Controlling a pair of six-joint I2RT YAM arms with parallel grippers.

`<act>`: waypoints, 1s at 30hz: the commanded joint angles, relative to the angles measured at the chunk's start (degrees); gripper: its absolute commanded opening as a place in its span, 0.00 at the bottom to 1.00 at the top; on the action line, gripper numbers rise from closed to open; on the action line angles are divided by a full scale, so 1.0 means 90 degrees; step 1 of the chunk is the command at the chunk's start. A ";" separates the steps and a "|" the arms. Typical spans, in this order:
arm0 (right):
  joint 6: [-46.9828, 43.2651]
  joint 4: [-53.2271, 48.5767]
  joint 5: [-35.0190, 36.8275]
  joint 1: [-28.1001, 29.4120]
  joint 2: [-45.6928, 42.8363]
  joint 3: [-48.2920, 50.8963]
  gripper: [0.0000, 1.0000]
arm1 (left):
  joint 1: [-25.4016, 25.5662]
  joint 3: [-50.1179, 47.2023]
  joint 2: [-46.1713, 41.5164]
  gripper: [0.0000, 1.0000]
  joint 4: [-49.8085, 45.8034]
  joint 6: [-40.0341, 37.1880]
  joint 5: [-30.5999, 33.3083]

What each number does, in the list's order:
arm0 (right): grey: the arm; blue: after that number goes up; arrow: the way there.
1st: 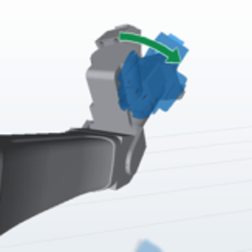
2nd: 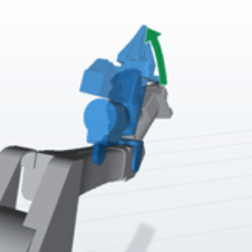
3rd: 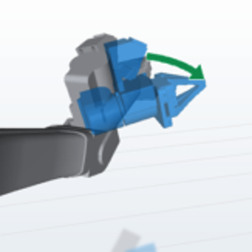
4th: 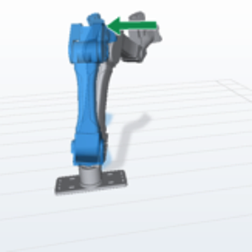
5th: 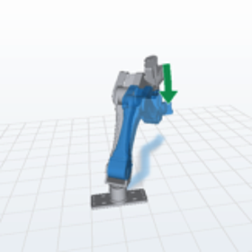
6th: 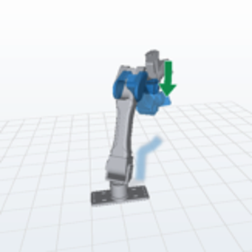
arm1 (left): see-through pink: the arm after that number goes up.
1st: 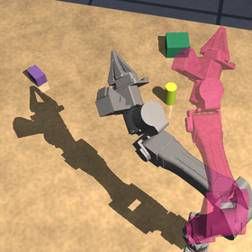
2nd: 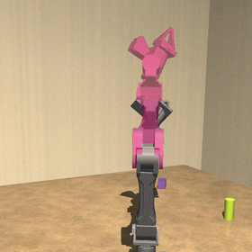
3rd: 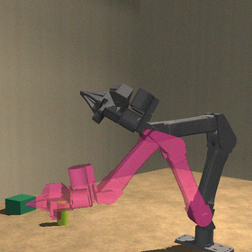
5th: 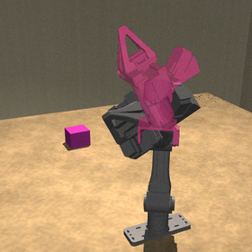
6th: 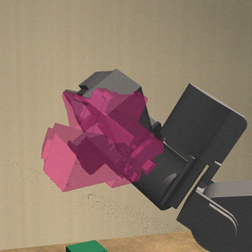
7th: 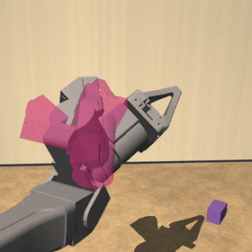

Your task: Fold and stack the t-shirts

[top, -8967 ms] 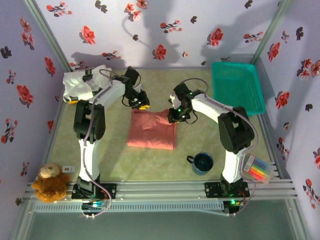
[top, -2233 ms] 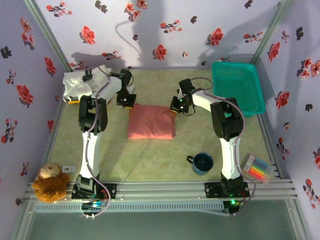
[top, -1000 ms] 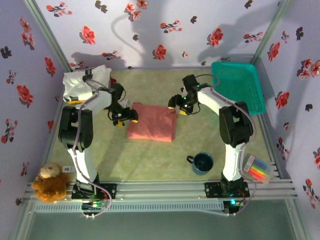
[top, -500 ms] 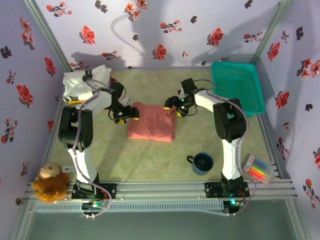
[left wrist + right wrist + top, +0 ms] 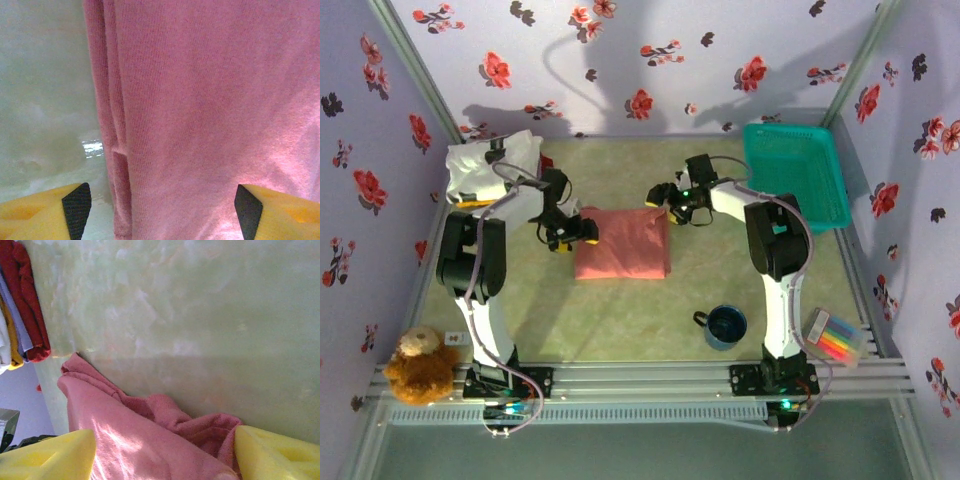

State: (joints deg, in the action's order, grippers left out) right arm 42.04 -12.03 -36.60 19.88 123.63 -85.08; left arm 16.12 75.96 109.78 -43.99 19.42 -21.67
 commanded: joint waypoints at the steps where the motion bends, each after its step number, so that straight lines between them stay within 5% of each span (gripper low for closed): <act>1: -0.0369 -0.0536 0.0233 -0.0108 -0.0505 -0.0195 0.74 | 0.0031 -0.0204 0.0097 0.79 0.0229 0.0109 -0.0146; 9: -0.0805 -0.1042 0.0375 -0.0273 -0.1041 0.0086 0.75 | 0.0176 -0.0295 0.0169 0.75 0.0641 0.0426 -0.0655; 20: -0.0672 -0.0793 0.0248 -0.0607 -0.1703 0.0836 0.74 | 0.1035 0.0290 0.1007 0.66 -0.0174 0.0500 0.1587; 23: -0.0754 -0.0879 0.0292 -0.0726 -0.1923 0.0950 0.75 | 0.1174 0.0113 0.1139 0.54 0.0132 0.0690 0.1576; 29: -0.0871 -0.0960 0.0316 -0.0971 -0.2368 0.1308 0.74 | 0.1431 -0.0234 0.1135 0.01 0.0882 0.1077 0.1318; 30: -0.0896 -0.0973 0.0317 -0.1008 -0.2436 0.1395 0.74 | 0.1442 -0.0246 0.1101 0.00 0.0938 0.1112 0.1304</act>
State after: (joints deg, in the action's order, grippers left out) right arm 35.88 -19.33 -34.48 11.68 103.90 -74.50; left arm 27.46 78.04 114.02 -39.55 27.11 -10.35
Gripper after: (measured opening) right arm 0.745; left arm 0.046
